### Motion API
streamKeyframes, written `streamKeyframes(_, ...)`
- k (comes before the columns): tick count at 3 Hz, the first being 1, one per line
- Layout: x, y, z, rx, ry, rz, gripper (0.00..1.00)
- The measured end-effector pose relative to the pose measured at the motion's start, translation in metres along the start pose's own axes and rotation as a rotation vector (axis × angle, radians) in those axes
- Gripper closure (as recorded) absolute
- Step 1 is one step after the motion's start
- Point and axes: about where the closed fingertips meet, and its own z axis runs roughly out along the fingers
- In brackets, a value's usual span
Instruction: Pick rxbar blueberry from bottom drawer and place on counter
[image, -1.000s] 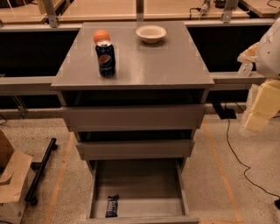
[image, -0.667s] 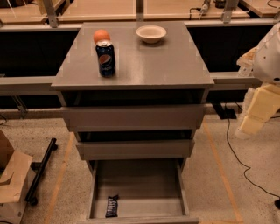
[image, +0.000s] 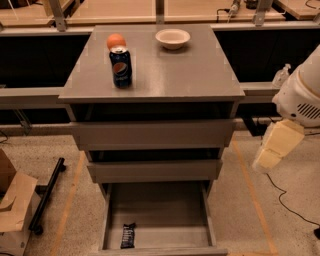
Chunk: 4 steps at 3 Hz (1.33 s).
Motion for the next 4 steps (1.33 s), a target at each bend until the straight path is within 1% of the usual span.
streamKeyframes(1,-0.002,0.007,0.027,-0.099,0.035,0.022,0.0)
streamKeyframes(2,0.0,0.007,0.027,-0.099,0.046,0.017,0.0)
streamKeyframes(3,0.006,0.013,0.046,-0.11,-0.011,0.099,0.0)
streamKeyframes(4,0.004,0.027,0.089,-0.13,-0.102,0.215,0.0)
